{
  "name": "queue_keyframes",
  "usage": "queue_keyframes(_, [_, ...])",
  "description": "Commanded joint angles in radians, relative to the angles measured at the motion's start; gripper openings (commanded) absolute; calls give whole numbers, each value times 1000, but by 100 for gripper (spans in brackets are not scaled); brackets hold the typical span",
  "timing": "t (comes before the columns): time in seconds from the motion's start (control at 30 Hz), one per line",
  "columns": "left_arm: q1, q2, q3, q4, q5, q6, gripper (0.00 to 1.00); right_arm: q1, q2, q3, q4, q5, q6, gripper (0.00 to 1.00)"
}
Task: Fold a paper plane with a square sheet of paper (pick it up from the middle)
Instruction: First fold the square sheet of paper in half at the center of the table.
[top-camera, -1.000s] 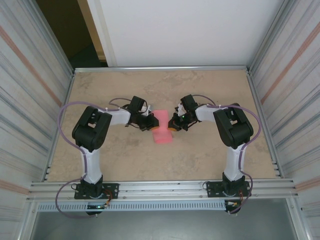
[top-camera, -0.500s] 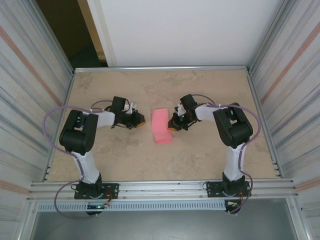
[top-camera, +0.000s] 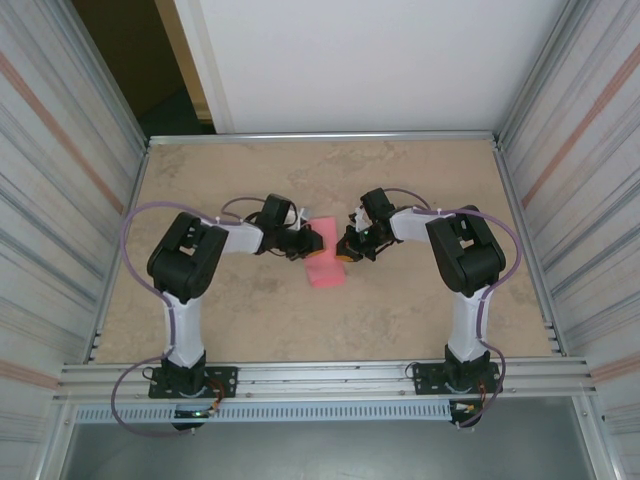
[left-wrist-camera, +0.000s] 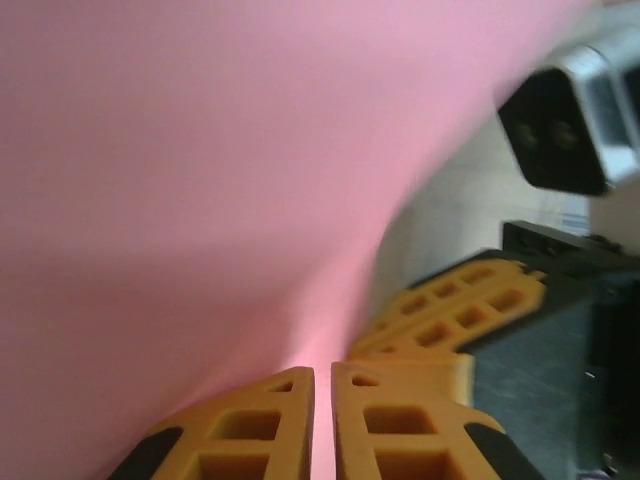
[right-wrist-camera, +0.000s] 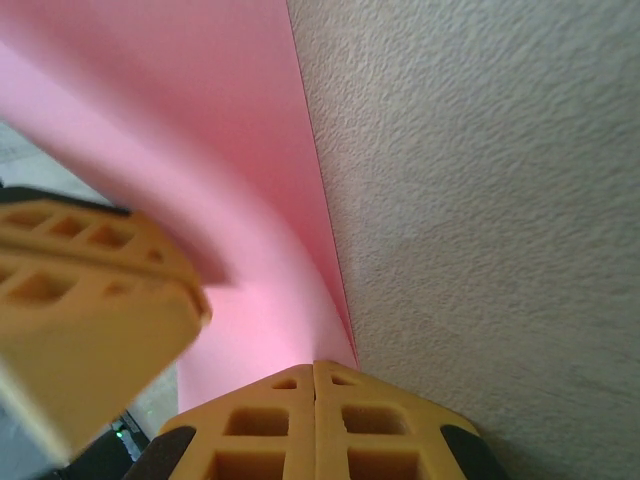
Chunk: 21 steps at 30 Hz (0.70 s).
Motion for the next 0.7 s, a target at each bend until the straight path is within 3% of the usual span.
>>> queue_keyframes(0.0, [55, 13, 7, -13, -26, -1, 14, -6, 169, -89, -166, 335, -18, 0])
queue_keyframes(0.37, [222, -8, 48, -156, -63, 84, 14, -12, 176, -101, -162, 360, -16, 0])
queue_keyframes(0.57, [146, -132, 38, -115, -36, 76, 14, -10, 173, -103, -161, 360, -15, 0])
queue_keyframes(0.67, [87, -119, 2, 9, 6, 0, 15, -10, 180, -101, -159, 358, -13, 0])
